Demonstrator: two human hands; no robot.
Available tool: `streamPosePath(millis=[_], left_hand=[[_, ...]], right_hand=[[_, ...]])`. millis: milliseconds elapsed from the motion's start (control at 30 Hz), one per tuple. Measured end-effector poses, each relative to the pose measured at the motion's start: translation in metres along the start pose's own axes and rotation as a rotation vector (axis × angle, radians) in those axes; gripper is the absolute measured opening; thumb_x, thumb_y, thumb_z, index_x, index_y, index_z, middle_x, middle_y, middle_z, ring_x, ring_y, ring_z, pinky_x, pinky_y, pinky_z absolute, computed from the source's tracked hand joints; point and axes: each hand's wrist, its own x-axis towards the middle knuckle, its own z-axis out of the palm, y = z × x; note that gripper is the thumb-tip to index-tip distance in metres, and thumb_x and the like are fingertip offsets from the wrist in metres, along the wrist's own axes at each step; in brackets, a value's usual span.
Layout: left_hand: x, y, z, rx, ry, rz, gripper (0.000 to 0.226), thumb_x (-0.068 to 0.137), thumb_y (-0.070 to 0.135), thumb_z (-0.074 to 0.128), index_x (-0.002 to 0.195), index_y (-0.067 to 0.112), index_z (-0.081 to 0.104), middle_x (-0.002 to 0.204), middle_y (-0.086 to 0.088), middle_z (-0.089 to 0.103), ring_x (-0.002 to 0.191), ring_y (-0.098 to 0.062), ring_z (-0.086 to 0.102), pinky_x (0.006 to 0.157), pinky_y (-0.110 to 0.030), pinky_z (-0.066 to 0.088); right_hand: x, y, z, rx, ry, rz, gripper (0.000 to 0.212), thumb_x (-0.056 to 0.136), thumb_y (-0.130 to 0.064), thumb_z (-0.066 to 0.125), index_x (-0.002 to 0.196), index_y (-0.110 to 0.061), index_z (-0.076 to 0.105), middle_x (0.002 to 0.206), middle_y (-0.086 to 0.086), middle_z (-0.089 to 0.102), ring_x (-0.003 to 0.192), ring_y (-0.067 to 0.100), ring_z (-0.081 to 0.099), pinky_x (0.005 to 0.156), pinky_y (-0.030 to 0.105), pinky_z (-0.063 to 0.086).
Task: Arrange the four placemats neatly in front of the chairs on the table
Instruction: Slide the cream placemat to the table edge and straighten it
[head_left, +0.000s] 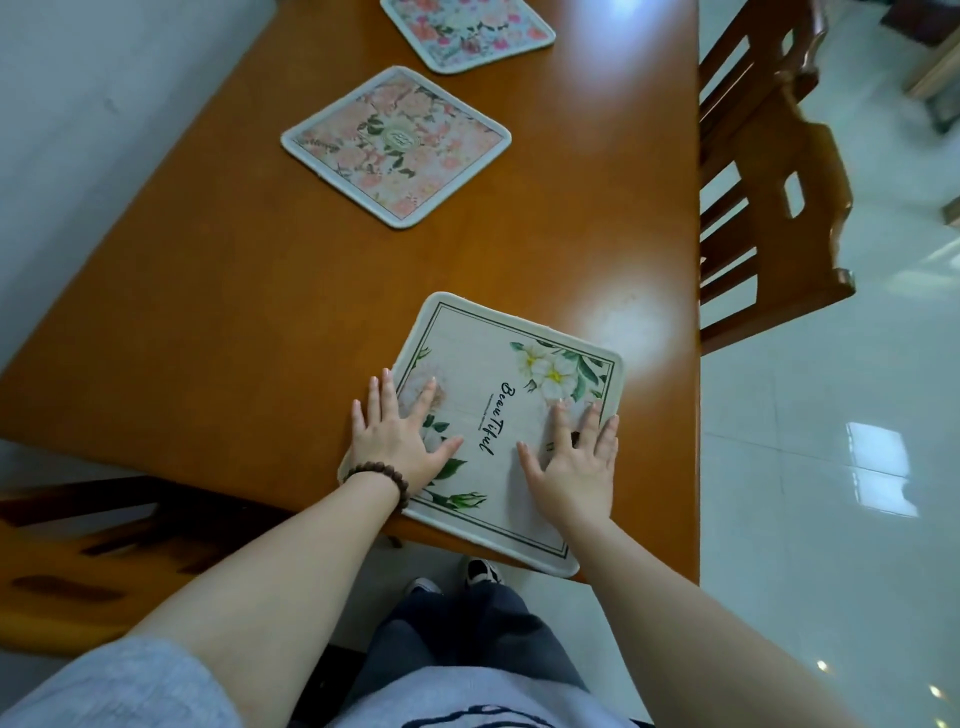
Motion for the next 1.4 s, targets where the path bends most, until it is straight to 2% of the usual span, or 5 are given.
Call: streamPosePath(millis=[167, 400, 800, 1100, 1400], left_hand=[[0.005, -0.002, -0.006, -0.035, -0.006, -0.057, 0.087, 0.079, 0.082, 0.022, 0.147, 0.042, -0.012, 0.155, -0.017, -0.021, 0.144, -0.031, -0.017, 0.117, -0.049, 0.000], [0.013, -0.033, -0.015, -0.114, -0.037, -0.209, 0.088, 0.078, 0.083, 0.027, 0.146, 0.045, -0.014, 0.155, -0.016, -0.023, 0.144, -0.031, -0.014, 0.117, -0.047, 0.002], [0.009, -0.159, -0.025, -0.219, -0.078, -0.435, 0.093, 0.073, 0.086, 0.033, 0.145, 0.048, -0.012, 0.156, -0.011, -0.023, 0.145, -0.029, -0.012, 0.115, -0.044, 0.006], [0.038, -0.256, -0.049, -0.243, -0.096, -0.324, 0.093, 0.075, 0.084, 0.034, 0.147, 0.045, -0.010, 0.155, -0.012, -0.024, 0.145, -0.029, -0.012, 0.115, -0.043, 0.004], [0.044, -0.302, -0.049, -0.129, 0.000, -0.129, 0.088, 0.082, 0.078, 0.026, 0.149, 0.036, -0.010, 0.157, -0.012, -0.021, 0.144, -0.026, -0.015, 0.116, -0.045, 0.002]], right_hand=[[0.017, -0.010, -0.004, -0.011, -0.022, -0.054, 0.082, 0.083, -0.078, 0.017, 0.149, -0.038, -0.013, 0.156, 0.010, -0.024, 0.137, 0.033, -0.033, 0.111, 0.042, -0.018], [0.055, -0.042, -0.014, -0.066, -0.069, -0.244, 0.080, 0.084, -0.076, 0.017, 0.148, -0.039, -0.011, 0.156, 0.010, -0.023, 0.138, 0.033, -0.031, 0.110, 0.041, -0.017], [0.078, -0.173, 0.002, -0.092, -0.153, -0.493, 0.080, 0.083, -0.076, 0.030, 0.150, -0.042, 0.002, 0.158, 0.008, -0.018, 0.140, 0.032, -0.028, 0.116, 0.046, -0.009], [0.104, -0.271, 0.014, -0.123, -0.142, -0.477, 0.077, 0.084, -0.074, 0.035, 0.148, -0.044, 0.005, 0.159, 0.005, -0.015, 0.140, 0.032, -0.026, 0.107, 0.042, -0.015], [0.099, -0.290, 0.014, -0.115, -0.064, -0.396, 0.082, 0.083, -0.075, 0.033, 0.150, -0.038, 0.005, 0.159, 0.009, -0.016, 0.142, 0.028, -0.023, 0.116, 0.046, -0.008]])
